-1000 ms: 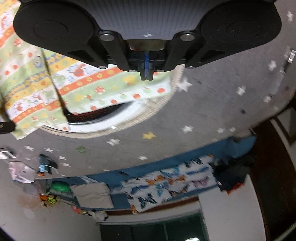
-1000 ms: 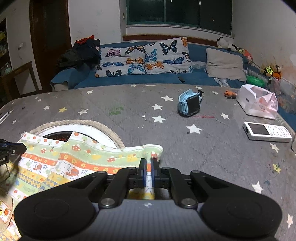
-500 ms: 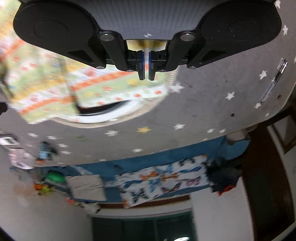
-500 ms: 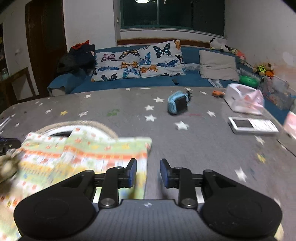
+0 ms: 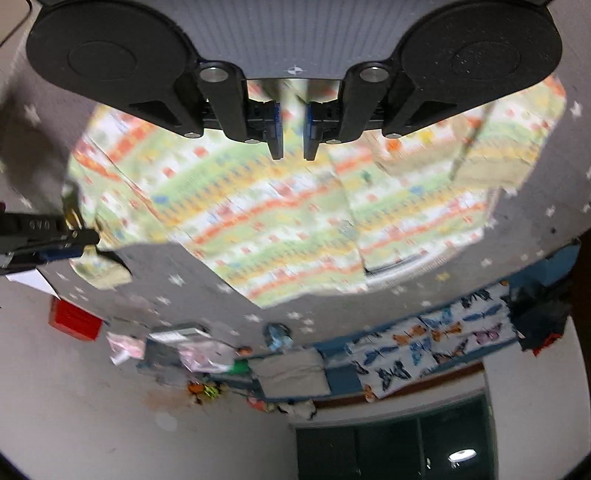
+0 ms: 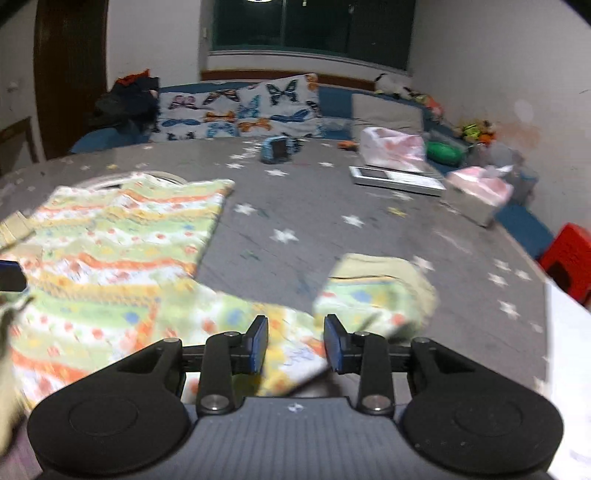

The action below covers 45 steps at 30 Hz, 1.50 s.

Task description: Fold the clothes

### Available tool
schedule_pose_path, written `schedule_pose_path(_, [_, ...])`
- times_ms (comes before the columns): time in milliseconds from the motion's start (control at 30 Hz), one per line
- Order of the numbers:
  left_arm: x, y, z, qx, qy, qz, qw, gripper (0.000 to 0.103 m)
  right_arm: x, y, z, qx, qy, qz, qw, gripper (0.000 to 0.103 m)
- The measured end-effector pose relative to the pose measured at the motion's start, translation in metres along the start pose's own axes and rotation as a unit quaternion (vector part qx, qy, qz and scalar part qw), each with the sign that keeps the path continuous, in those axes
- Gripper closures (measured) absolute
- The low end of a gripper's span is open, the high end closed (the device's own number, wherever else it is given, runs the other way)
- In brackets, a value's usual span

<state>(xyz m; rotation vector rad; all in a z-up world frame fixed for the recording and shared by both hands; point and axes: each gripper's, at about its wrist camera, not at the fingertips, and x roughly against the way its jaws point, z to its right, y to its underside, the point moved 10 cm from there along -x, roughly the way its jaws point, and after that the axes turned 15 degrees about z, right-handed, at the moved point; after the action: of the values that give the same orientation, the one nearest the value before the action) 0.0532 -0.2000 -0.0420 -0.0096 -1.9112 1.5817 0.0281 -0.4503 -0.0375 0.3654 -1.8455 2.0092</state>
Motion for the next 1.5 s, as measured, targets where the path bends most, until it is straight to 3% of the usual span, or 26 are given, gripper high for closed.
schedule_pose_path(167, [0.001, 0.013, 0.001, -0.001, -0.008, -0.007, 0.9999, 0.084, 0.025, 0.020, 0.028, -0.020, 0.038, -0.010, 0.999, 0.069])
schedule_pose_path(300, [0.002, 0.014, 0.000, 0.004, -0.010, -0.007, 0.9999, 0.083, 0.027, 0.003, 0.032, -0.020, 0.039, 0.017, 0.999, 0.069])
schedule_pose_path(467, [0.003, 0.014, 0.001, 0.010, -0.015, -0.008, 0.9998, 0.080, -0.001, -0.024, 0.011, 0.029, 0.026, 0.044, 0.998, 0.069])
schedule_pose_path(667, [0.006, 0.017, 0.000, 0.010, -0.018, -0.007, 0.9998, 0.071, -0.051, -0.014, 0.004, 0.041, 0.023, -0.006, 0.999, 0.071])
schedule_pose_path(700, [0.006, 0.017, -0.001, 0.012, -0.017, -0.008, 0.9997, 0.070, -0.053, -0.011, 0.005, 0.034, 0.022, -0.009, 0.999, 0.072])
schedule_pose_path(767, [0.005, 0.017, -0.002, 0.017, -0.017, -0.009, 0.9997, 0.069, -0.053, -0.009, 0.012, 0.024, 0.027, -0.010, 0.999, 0.095])
schedule_pose_path(833, [0.005, 0.017, -0.002, 0.018, -0.017, -0.010, 0.9996, 0.069, -0.047, -0.009, 0.021, 0.013, 0.035, -0.003, 0.999, 0.101])
schedule_pose_path(1100, [0.006, 0.018, -0.002, 0.017, -0.020, -0.008, 0.9996, 0.068, 0.026, -0.024, 0.075, -0.052, 0.104, 0.090, 0.989, 0.102])
schedule_pose_path(1200, [0.007, 0.018, -0.003, 0.018, -0.019, -0.010, 0.9996, 0.067, 0.052, 0.001, 0.110, -0.094, 0.145, 0.076, 0.982, 0.101])
schedule_pose_path(1333, [0.007, 0.016, -0.006, 0.033, -0.015, -0.017, 0.9992, 0.067, 0.069, 0.027, 0.128, -0.093, 0.174, 0.046, 0.979, 0.098])
schedule_pose_path(1433, [0.007, 0.012, -0.015, 0.048, -0.026, -0.017, 0.9984, 0.067, 0.068, 0.023, 0.121, -0.083, 0.158, 0.052, 0.983, 0.092])
schedule_pose_path(1500, [0.009, 0.009, -0.025, 0.058, -0.038, -0.012, 0.9975, 0.067, 0.055, 0.016, 0.106, -0.088, 0.124, 0.053, 0.987, 0.091])
